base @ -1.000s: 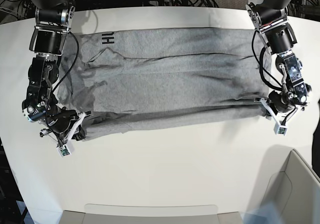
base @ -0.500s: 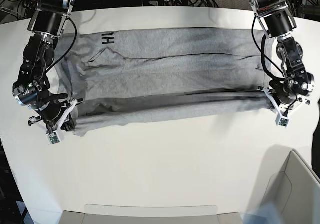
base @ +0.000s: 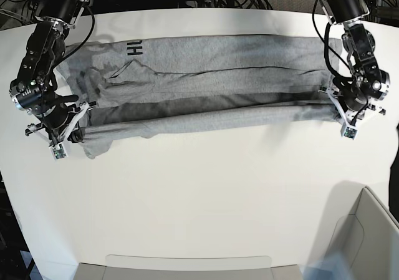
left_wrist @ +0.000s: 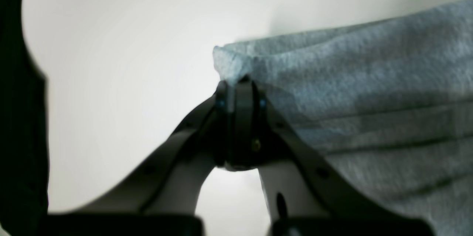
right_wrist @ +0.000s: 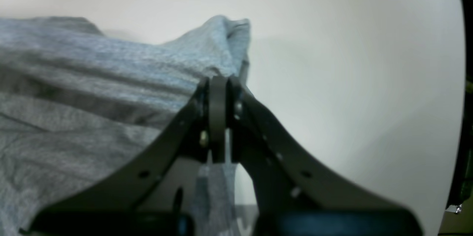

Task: Fold the T-shirt properly
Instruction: 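Lift the hem and fold it over toward the folded shoulder edge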

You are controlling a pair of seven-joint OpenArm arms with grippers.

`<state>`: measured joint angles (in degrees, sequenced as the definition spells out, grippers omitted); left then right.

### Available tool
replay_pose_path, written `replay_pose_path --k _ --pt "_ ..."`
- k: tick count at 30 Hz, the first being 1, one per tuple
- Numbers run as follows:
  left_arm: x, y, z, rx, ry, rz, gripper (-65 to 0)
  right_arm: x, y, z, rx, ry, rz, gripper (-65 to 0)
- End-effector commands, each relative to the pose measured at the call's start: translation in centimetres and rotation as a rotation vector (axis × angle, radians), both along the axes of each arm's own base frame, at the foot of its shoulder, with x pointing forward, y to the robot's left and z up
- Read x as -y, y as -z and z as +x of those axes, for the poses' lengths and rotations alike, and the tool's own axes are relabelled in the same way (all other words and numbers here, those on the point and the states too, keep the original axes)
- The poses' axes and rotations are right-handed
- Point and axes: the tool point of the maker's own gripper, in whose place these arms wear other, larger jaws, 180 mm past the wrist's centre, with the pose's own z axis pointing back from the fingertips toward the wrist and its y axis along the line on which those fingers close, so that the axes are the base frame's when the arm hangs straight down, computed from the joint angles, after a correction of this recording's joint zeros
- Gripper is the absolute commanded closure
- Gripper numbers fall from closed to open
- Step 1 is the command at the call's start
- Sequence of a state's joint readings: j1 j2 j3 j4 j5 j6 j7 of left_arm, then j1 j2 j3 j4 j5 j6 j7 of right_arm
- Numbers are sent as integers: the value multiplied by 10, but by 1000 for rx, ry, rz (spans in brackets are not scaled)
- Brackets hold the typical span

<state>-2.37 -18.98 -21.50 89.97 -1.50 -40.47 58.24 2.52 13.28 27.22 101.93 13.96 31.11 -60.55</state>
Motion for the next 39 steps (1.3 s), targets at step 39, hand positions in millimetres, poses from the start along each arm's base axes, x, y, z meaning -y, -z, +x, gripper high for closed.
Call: replay_pose_path --k 39 --pt "-50 -1 -93 -139 -128 137 0 26 -5 -88 -18 21 -104 0"
